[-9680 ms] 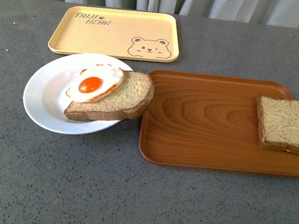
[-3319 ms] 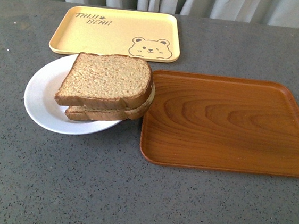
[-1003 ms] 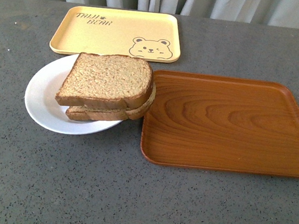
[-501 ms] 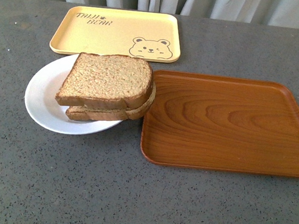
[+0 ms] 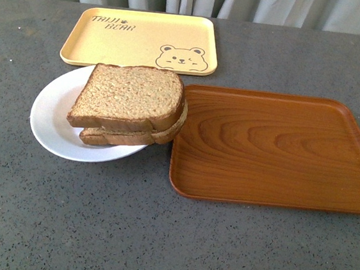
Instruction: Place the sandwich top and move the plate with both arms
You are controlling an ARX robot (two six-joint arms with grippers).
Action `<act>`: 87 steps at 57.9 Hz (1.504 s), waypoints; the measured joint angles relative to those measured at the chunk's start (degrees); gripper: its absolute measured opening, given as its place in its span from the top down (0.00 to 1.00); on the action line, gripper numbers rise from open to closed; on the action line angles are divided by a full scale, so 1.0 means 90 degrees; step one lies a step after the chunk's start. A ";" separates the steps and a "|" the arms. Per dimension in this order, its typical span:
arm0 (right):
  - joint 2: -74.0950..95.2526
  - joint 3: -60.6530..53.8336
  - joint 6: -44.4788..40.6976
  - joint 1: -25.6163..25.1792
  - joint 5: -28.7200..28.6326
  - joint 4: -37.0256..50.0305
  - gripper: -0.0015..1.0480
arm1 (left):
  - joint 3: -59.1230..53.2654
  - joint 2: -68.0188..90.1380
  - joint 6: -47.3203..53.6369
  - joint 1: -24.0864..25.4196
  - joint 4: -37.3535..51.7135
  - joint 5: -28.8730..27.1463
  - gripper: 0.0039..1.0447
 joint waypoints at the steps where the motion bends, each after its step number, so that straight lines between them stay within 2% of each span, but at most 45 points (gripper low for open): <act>1: 0.0000 0.0000 0.0000 0.0000 0.0000 0.0000 0.09 | 0.0068 0.0240 0.0007 0.0022 0.0214 0.0022 0.08; 10: 0.0000 0.0000 0.0000 0.0000 -0.0002 0.0000 0.09 | 0.0588 0.2280 -0.0114 -0.0027 0.1797 0.0177 0.08; 16: 0.0000 0.0000 0.0000 0.0000 0.0000 -0.0002 0.09 | 0.0920 0.3453 -0.0551 -0.0146 0.2467 0.0461 0.08; 39: 0.0000 0.0000 0.0000 0.0000 -0.0002 -0.0002 0.09 | 0.1778 0.6322 -0.1350 -0.0338 0.3694 0.0364 0.08; 51: 0.0000 0.0000 0.0000 0.0000 -0.0002 0.0000 0.09 | 0.1982 0.7385 -0.1588 -0.0406 0.3983 0.0272 0.08; 87: 0.0000 0.0000 0.0000 0.0000 -0.0002 -0.0002 0.09 | 0.2540 0.8269 -0.2011 -0.0420 0.4267 0.0265 0.08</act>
